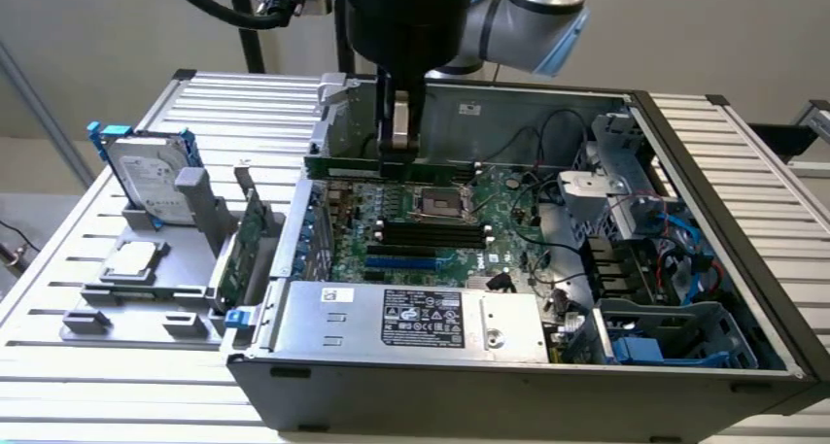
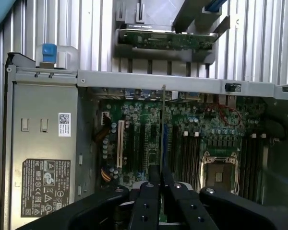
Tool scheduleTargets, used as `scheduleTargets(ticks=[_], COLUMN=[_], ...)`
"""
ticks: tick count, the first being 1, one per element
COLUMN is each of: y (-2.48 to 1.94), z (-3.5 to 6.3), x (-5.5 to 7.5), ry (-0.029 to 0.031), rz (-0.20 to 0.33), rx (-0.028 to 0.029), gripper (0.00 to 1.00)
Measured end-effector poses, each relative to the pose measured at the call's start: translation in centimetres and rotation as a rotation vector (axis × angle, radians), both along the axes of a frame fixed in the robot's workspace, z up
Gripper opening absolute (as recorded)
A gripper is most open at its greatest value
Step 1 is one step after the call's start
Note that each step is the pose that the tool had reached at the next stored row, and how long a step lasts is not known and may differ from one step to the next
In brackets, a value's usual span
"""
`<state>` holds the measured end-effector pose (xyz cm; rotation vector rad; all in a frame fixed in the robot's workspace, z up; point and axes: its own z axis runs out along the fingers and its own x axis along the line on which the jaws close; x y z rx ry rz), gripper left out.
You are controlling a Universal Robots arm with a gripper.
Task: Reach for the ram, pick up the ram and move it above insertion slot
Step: 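Pick up the ram and move it above insertion slot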
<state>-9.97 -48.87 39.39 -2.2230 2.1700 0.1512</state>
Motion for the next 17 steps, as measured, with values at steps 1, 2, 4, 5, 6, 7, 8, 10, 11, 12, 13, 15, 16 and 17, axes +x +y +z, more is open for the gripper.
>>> scheduleTargets(ticks=[1, 2, 4, 5, 6, 7, 8, 10, 11, 12, 13, 15, 16, 17], y=[0.18, 0.38, 0.81, 1.05, 1.29, 1.54, 1.81, 2.38, 2.67, 2.96, 3.24, 3.81, 4.09, 4.37], z=[-0.01, -0.01, -0.02, -0.02, -0.03, -0.03, -0.04, -0.06, -0.07, -0.08, -0.10, -0.11, -0.13, -0.15], x=[0.2, 0.5, 1.0, 1.2, 1.4, 1.6, 1.8, 2.2, 2.4, 2.6, 2.8, 3.2, 3.5, 3.7], ry=[-0.0004, -0.0009, -0.0029, -0.0042, -0.0056, -0.0069, -0.0081, -0.0107, -0.0120, -0.0132, -0.0144, -0.0166, -0.0176, -0.0183], rz=[0.000, 0.000, 0.000, 0.000, 0.000, 0.000, 0.000, 0.000, 0.000, 0.000, 0.000, 0.000, 0.000, 0.000], rx=[0.0001, 0.0000, 0.0001, 0.0000, 0.0000, 0.0000, 0.0000, 0.0000, -0.0001, 0.0000, 0.0001, 0.0000, 0.0000, 0.0001], gripper=[0.14, 0.14, 0.14, 0.14, 0.14, 0.14, 0.14, 0.14, 0.14, 0.14, 0.14, 0.14, 0.14, 0.14])
